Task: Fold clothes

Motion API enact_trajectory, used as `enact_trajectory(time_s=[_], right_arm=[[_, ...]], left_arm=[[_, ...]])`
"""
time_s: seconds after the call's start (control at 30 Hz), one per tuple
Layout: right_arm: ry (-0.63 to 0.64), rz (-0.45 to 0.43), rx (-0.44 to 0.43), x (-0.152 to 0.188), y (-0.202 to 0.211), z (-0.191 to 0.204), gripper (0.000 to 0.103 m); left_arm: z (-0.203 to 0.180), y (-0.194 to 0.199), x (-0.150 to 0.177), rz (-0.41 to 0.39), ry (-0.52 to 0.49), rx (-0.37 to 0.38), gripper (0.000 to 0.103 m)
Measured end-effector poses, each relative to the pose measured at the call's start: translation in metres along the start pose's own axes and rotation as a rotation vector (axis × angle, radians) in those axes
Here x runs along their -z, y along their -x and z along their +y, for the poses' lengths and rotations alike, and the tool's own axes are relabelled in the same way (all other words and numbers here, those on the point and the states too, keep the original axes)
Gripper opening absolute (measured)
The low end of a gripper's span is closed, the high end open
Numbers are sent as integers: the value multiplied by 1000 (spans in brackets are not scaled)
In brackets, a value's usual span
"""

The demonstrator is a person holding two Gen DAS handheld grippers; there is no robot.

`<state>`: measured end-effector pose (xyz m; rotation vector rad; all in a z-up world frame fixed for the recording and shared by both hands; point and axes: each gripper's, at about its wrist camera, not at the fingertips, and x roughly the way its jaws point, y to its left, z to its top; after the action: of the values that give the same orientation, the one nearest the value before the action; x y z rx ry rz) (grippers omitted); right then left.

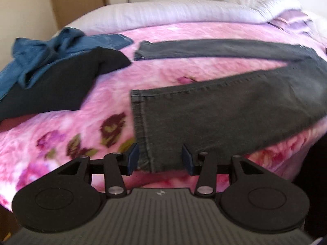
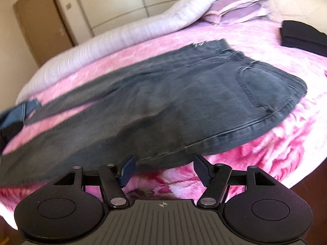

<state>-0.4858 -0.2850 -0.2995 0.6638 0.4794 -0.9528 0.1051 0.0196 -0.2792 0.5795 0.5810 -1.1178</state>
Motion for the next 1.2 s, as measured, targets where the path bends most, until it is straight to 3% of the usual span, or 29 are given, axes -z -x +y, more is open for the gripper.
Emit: enact_trajectory(time_s=[0.2,0.43,0.6,0.8,1.2], right_arm=[[20,2,87,6,17,3,68],[130,46,251,15,30,9,71],[181,63,296,18,38,12,72],[169,68,273,22,43,15,73],[185,70,256,22,40,22,74]], left_arm=[[-29,15,-12,-25,-76,-72,44],[-86,17,-20,-61,-116,33,50],[-123,14,-16,-52,-149,114,51],[-145,15,-11,-47,-182,149,51],[-143,17,-10,-35,-170,143,52]])
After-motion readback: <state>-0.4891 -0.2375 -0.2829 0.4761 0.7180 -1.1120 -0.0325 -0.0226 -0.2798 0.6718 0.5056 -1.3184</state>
